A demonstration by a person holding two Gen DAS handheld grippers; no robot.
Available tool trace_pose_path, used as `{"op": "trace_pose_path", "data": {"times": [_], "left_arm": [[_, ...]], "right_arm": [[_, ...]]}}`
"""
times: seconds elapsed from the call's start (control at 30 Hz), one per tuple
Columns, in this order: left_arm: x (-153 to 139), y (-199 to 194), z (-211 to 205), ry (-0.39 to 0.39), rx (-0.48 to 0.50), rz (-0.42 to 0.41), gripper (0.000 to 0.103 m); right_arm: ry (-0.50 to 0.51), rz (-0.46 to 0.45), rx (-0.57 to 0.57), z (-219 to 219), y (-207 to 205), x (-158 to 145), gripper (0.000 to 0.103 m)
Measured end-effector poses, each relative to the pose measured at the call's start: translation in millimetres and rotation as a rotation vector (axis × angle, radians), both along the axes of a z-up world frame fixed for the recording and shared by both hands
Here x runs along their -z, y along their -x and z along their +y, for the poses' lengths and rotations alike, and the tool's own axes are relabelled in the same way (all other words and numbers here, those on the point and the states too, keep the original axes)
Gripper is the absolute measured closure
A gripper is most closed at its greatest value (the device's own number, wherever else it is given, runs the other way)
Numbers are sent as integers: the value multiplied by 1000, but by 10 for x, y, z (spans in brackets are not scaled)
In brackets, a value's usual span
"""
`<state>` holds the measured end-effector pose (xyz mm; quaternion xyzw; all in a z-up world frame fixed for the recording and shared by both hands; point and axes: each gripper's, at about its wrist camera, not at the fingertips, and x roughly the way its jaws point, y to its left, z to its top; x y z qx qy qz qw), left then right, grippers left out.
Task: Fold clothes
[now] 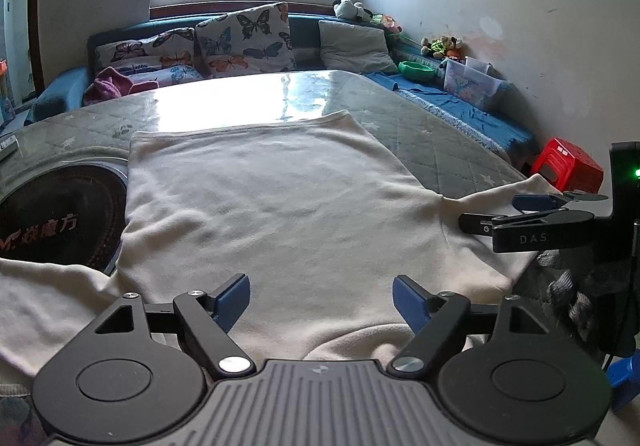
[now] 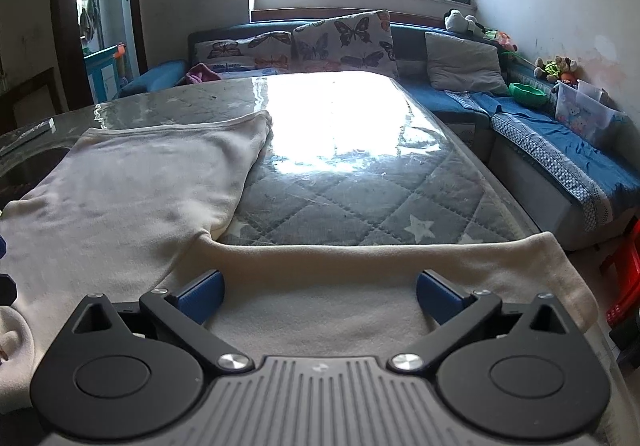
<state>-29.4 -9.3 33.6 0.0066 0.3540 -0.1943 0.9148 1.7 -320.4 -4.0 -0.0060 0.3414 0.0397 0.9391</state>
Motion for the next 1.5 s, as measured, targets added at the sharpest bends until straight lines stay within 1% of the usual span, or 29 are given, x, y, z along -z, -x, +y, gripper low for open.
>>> {"op": "trace_pose_path", "data": {"times": [0.07, 0.1, 0.27, 0.37, 0.5, 0.6, 0.73, 0.83, 0.9, 0.97, 1.0, 1.13, 1.2, 1.23, 1.33, 1.37, 1.4, 1.43, 1.47, 1.5], "left_arm": [[-5, 1, -2, 10, -8, 9, 16], [-9, 1, -6, 13, -10, 12, 15], [-66, 39, -55, 17, -6, 1, 7], [-116, 70, -73, 15, 3, -21, 4], [-139, 64, -77, 18, 4, -28, 4], [-131, 54, -90, 22, 4, -24, 3], [-113, 62, -113, 23, 10, -22, 3], [-97, 48, -110, 20, 7, -19, 3], [-90, 36, -103, 22, 1, -16, 3], [-89, 38, -100, 22, -1, -16, 3], [-88, 38, -101, 21, -2, -17, 3], [-81, 39, -114, 17, 0, -16, 3], [-79, 42, -122, 13, 2, -17, 3], [-81, 43, -125, 12, 2, -17, 3], [-90, 45, -122, 9, -2, -21, 3], [-92, 45, -118, 8, -4, -22, 3], [-91, 41, -107, 8, -6, -21, 3], [-88, 38, -100, 6, -10, -20, 3], [-84, 36, -94, 3, -13, -20, 3], [-81, 36, -90, 0, -15, -19, 3]], "right_arm": [[-3, 3, 2, -2, 0, -4, 0], [-2, 5, -1, -3, -2, -6, 0], [-3, 18, -23, -19, -17, -31, 0], [-1, 16, -23, -22, 32, -64, 0], [-11, -15, 5, -85, 207, -163, 0], [-7, -39, 44, -170, 329, -223, 0], [11, -48, 134, -383, 429, -241, 0], [-24, -37, 211, -627, 445, -232, 4], [-51, -27, 262, -785, 444, -220, 9], [-78, -16, 306, -913, 435, -190, 13], [-88, -13, 319, -958, 430, -180, 16], [-115, -7, 371, -1110, 419, -136, 21], [-134, -7, 377, -1160, 397, -123, 27], [-142, -8, 381, -1184, 388, -118, 29], [-145, -15, 397, -1235, 367, -113, 41], [-151, -19, 396, -1251, 366, -113, 49], [-161, -23, 393, -1273, 365, -113, 53], [-168, -26, 393, -1294, 364, -112, 60], [-169, -27, 397, -1315, 363, -110, 71], [-171, -28, 402, -1337, 362, -108, 78]]}}
